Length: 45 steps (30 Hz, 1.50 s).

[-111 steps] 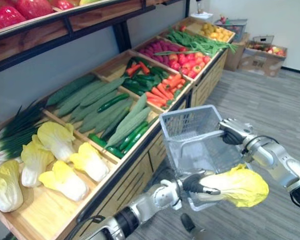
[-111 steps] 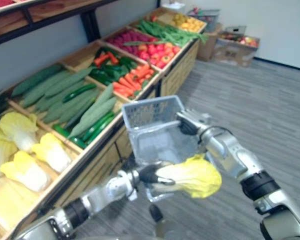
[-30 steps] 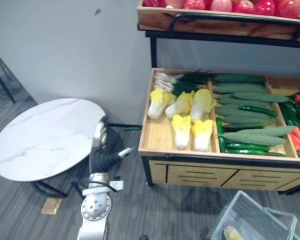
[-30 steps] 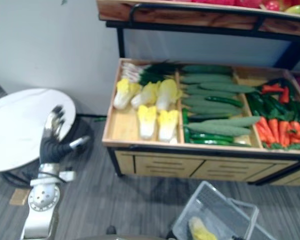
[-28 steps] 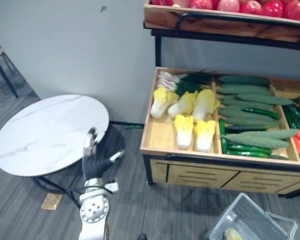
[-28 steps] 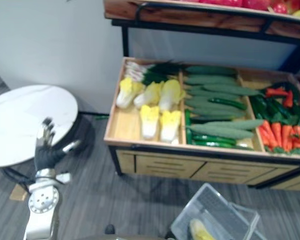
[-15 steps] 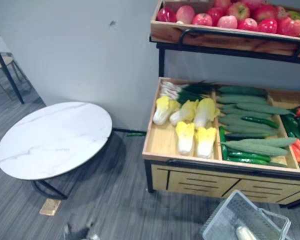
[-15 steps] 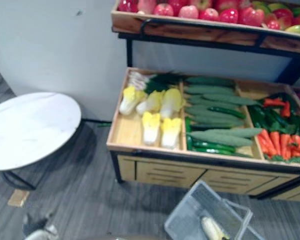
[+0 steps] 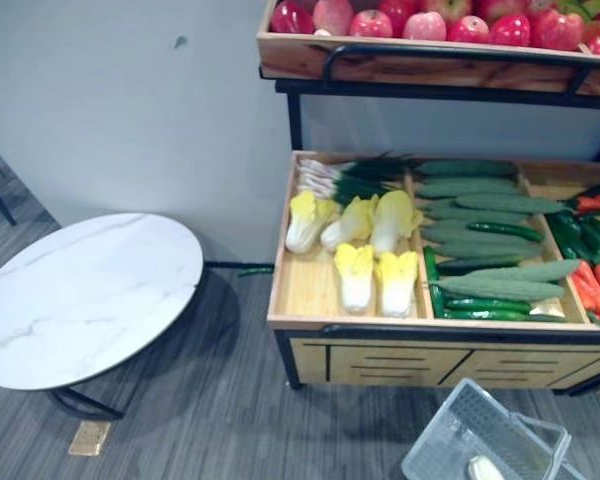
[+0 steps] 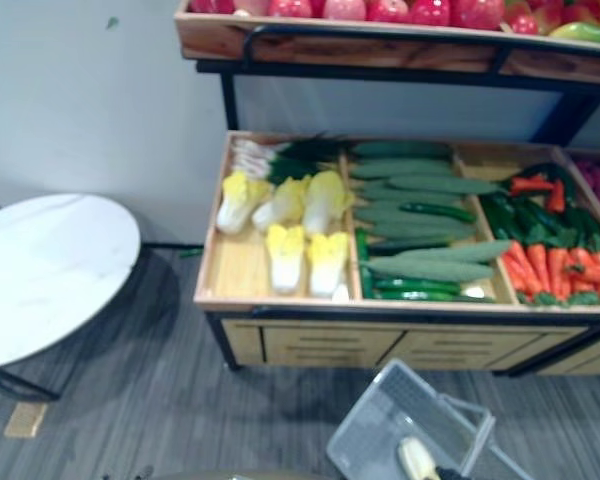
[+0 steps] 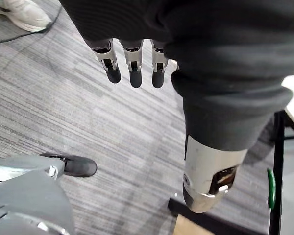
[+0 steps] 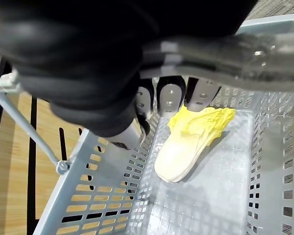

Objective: Pick vegetable in the basket

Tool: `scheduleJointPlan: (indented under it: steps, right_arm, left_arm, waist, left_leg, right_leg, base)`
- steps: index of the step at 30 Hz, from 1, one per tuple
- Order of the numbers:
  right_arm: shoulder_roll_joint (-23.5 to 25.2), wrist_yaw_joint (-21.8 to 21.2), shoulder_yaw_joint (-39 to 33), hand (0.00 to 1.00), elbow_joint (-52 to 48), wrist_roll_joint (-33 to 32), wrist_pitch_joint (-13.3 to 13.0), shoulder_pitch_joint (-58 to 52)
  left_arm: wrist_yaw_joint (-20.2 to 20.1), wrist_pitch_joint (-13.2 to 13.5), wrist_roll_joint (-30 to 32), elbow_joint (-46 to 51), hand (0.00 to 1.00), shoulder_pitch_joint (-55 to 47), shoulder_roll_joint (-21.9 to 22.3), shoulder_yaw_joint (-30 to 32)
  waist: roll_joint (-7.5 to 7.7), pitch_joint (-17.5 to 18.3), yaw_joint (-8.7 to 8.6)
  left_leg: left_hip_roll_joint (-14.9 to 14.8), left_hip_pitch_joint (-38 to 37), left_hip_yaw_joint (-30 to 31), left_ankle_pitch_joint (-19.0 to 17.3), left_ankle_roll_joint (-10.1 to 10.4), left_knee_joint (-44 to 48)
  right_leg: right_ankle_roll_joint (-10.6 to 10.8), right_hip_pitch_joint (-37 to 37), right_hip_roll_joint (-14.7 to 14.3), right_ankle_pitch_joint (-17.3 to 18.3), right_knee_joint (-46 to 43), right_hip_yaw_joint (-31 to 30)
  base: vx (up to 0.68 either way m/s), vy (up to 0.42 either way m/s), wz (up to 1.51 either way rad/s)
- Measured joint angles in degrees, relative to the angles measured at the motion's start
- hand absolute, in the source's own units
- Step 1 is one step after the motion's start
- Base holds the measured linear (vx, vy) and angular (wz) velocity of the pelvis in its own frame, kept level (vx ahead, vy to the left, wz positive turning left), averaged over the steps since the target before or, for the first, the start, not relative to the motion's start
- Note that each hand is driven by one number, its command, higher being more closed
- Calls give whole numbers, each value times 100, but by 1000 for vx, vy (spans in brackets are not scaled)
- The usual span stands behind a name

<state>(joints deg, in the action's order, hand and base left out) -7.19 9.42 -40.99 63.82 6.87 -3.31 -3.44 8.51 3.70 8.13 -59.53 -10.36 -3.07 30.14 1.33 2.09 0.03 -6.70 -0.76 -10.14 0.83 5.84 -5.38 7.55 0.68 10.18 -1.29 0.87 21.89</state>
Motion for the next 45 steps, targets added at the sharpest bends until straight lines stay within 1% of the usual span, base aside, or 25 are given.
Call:
scheduleJointPlan:
  steps: [8, 10, 13, 15, 17, 18, 19, 20, 22, 25, 26, 28, 29, 30, 33, 34, 35, 36, 37, 38, 40, 42, 43, 44, 45]
  right_arm:
    - [-85, 0, 334, 100, 6, -4, -117, 53]
    - [-97, 2, 335, 100, -33, -13, -203, 121]
    - [8, 9, 409, 100, -298, -72, -264, 105]
    - [188, 14, 578, 100, -641, -78, -323, 96]
    - [355, 9, 714, 100, -927, -80, -327, 82]
    - [456, -4, 799, 100, -1046, -86, -330, 88]
    - [540, 5, 800, 100, -1138, -85, -329, 87]
    - [555, 23, 802, 100, -1130, -120, -336, 79]
    - [471, 35, 870, 100, -1094, -125, -343, -9]
    - [319, 43, 1130, 100, -839, -121, -348, 80]
    - [251, 43, 1267, 100, -672, -120, -330, 191]
    - [173, 41, 1286, 100, -600, -116, -309, 274]
    - [118, 62, 1286, 100, -480, -107, -295, 269]
    - [6, 69, 1293, 100, -361, -62, -253, 300]
    - [-29, 133, 1391, 100, -211, -66, -197, 353]
    - [22, 154, 1434, 100, -215, -68, -189, 337]
    - [10, 167, 1429, 100, -218, -70, -191, 315]
    - [-44, 176, 1431, 100, -224, -72, -207, 246]
    - [-121, 179, 1431, 100, -240, -76, -215, 221]
    - [-49, 170, 1441, 100, -238, -75, -219, 182]
    - [4, 153, 1463, 100, -280, -70, -313, 135]
    - [-103, 140, 1574, 100, -296, -65, -342, 143]
    - [-170, 142, 1690, 100, -380, -64, -359, 162]
    - [-234, 137, 1787, 100, -392, -59, -394, 207]
    - [-298, 136, 1836, 100, -381, -60, -399, 248]
  left_arm:
    - [-2, 78, 461, -117, 0, -26, -105, -1037]
    - [-12, 83, 613, -118, 0, -37, -147, -1306]
    - [19, 117, 674, -141, 0, 53, -228, -1540]
    - [40, 115, 674, -164, 0, 206, -319, -1664]
    - [57, 112, 675, -163, 0, 324, -314, -1677]
    - [62, 124, 752, -133, 0, 363, -268, -1665]
    - [59, 126, 849, -65, 0, 447, -275, -1658]
    - [59, 151, 854, 98, 0, 476, -288, -1654]
    - [32, 130, 842, 121, 0, 449, -329, -1669]
    - [21, 104, 816, 57, 0, 318, -403, -1678]
    - [20, 96, 801, 28, 0, 275, -488, -1678]
    - [15, 69, 791, -49, 0, 301, -498, -1660]
    - [0, 73, 790, -177, 0, 307, -391, -1646]
    - [-1, 77, 792, -207, 0, 306, -300, -1653]
    - [5, 71, 797, -216, 0, 334, -285, -1643]
    - [0, 78, 823, -213, 0, 347, -299, -1657]
    - [7, 78, 823, -213, 0, 376, -284, -1659]
    - [13, 89, 825, -200, 0, 458, -256, -1726]
    - [24, 116, 830, -194, 0, 471, -246, -1807]
    - [31, 103, 835, -210, 0, 474, -281, -1870]
    - [37, 120, 861, -185, 0, 454, -331, -1925]
    - [78, 114, 901, -185, 0, 417, -344, -1973]
    - [124, 142, 894, -150, 0, 292, -281, -1965]
    - [174, 156, 907, -106, 0, 239, -196, -1966]
    - [187, 179, 912, -92, 0, 201, -164, -1972]
  waist:
    - [-81, -191, -8]
    - [-22, -434, -28]
    - [-34, -572, -53]
    - [12, -714, -49]
    - [-14, -763, -54]
    - [-193, -770, 31]
    - [-115, -862, -5]
    - [-2, -883, -57]
    - [57, -883, -30]
    - [111, -833, -46]
    - [138, -795, -43]
    - [55, -764, -37]
    - [-87, -661, 1]
    - [-137, -625, -11]
    - [-193, -652, -7]
    - [-143, -713, -46]
    - [-160, -714, -120]
    - [-249, -762, -215]
    - [-368, -812, -229]
    - [-368, -783, -244]
    - [-288, -843, -308]
    - [-248, -937, -264]
    - [-204, -992, -174]
    - [-260, -990, -89]
    - [-296, -991, -87]
  left_leg:
    - [-14, -70, -93, -228, 7, 298]
    - [-89, 144, -221, -848, -28, 1356]
    - [-272, 336, -570, -1315, -60, 2138]
    - [-514, 327, -1059, -1562, -75, 2446]
    - [-772, 276, -1597, -1668, -158, 2532]
    - [-1002, 213, -2118, -1558, -271, 2429]
    - [-1041, 211, -2393, -1485, -293, 2392]
    - [-1021, 200, -2671, -1419, -344, 2314]
    - [-1057, 43, -3244, -1340, -400, 2248]
    - [-1121, -30, -3986, -1279, -396, 2287]
    - [-1318, 39, -4325, -1272, -385, 2525]
    - [-1518, 115, -4475, -1231, -408, 2760]
    - [-1614, 223, -4458, -1027, -607, 2742]
    - [-1712, 233, -4452, -729, -590, 2765]
    - [-2158, 230, -4610, -565, -570, 3666]
    - [-2379, 400, -4525, -784, -348, 4134]
    - [-2245, 483, -4419, -1030, -122, 3943]
    - [-2045, 576, -4332, -1051, -206, 3344]
    - [-2009, 543, -4473, -694, -464, 2967]
    - [-2033, 336, -4542, -718, -417, 3057]
    - [-2048, 262, -4344, -630, -409, 3349]
    - [-1898, 276, -3257, -464, -286, 3580]
    - [-1633, 383, -2283, -351, -311, 3726]
    - [-1133, 462, -1162, -601, -128, 3597]
    - [-842, 446, -645, -790, -34, 3420]
  right_leg:
    - [-7, 27, 56, 147, -317, -186]
    - [-11, 266, 201, 476, -1092, -523]
    - [-25, 676, 174, 500, -1694, -1059]
    - [-90, 891, 1, 200, -1725, -1419]
    - [-95, 1023, -291, -597, -1267, -1545]
    - [-78, 961, -461, -1144, -676, -1507]
    - [-330, 1093, -384, -730, -1356, -1128]
    - [-422, 1206, -120, -33, -2392, -683]
    - [-483, 1074, 305, 439, -3646, -189]
    - [-476, 897, 791, 498, -4323, -143]
    - [-429, 898, 881, 539, -4123, -115]
    - [-483, 933, 644, 583, -3765, 149]
    - [-482, 861, 339, 587, -3127, 138]
    - [-478, 745, 220, 627, -2533, 138]
    - [-510, 601, -2, 808, -1866, 279]
    - [-522, 402, -98, 817, -1534, 152]
    - [-516, 353, -92, 820, -1429, 103]
    - [-500, 264, -100, 829, -1362, 105]
    - [-350, 179, -209, 916, -1372, 112]
    - [-156, 63, -177, 1055, -1326, 107]
    - [-139, -16, -137, 1072, -1279, 0]
    - [-140, -78, -135, 1071, -1281, -391]
    - [-141, 22, -132, 1068, -1308, -826]
    - [-107, 96, -61, 1017, -1286, -1265]
    - [-89, 166, -18, 985, -1272, -1445]
  base:
    - [3, 5, -9]
    - [-26, 41, -49]
    - [-83, 75, -80]
    - [-218, 96, -131]
    - [-241, 123, -150]
    - [-201, 108, -154]
    - [-233, 121, -160]
    - [-154, 87, -107]
    - [-111, 82, -128]
    - [-80, -56, -146]
    - [-43, -191, -163]
    - [-62, -241, -123]
    - [-96, -301, -137]
    - [-82, -350, -136]
    - [-33, -332, -132]
    - [1, -140, -83]
    - [-23, -84, -56]
    - [-13, 26, -50]
    - [29, 54, -58]
    - [60, 31, -50]
    - [-3, -39, -47]
    - [-74, -46, -96]
    - [-79, 14, -150]
    - [-52, 61, -157]
    - [-20, 212, -141]
